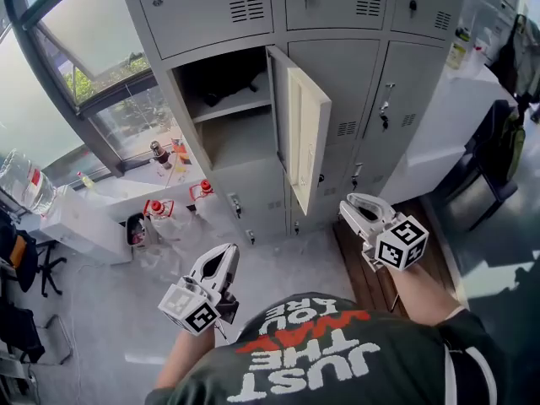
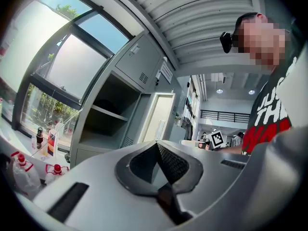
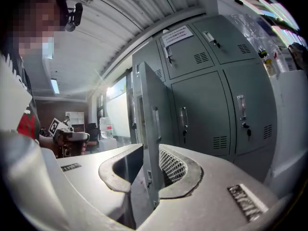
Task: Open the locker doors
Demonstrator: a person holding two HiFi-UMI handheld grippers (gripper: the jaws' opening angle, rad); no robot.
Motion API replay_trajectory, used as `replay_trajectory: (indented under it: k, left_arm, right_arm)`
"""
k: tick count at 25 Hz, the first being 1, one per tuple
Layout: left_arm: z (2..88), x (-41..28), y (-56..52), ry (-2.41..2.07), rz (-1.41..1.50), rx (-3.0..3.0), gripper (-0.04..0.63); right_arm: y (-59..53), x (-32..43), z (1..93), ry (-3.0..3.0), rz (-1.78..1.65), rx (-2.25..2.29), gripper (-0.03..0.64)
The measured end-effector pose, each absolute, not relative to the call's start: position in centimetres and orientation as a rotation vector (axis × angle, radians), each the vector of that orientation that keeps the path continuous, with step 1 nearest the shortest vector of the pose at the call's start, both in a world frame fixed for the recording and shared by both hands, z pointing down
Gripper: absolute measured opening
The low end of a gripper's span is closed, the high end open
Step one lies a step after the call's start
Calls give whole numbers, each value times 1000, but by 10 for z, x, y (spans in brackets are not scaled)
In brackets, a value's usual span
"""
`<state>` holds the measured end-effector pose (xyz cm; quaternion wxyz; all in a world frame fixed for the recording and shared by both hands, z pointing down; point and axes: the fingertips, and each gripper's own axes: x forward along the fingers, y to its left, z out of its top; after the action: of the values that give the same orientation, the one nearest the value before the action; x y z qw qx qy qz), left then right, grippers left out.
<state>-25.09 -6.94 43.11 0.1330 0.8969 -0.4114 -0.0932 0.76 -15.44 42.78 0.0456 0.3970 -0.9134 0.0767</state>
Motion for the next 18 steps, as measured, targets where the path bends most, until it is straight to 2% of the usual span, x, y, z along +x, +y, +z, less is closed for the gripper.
replay_trajectory:
  k: [9, 18]
  left_arm:
    - [428, -210, -78, -1179, -245, 2609, -3]
    - [413, -47, -124, -1191, -270, 2644, -3]
  right_arm:
    - [-179, 46, 416, -2801, 194, 1274, 117]
    - [-249, 177, 413, -2836, 154, 1209, 117]
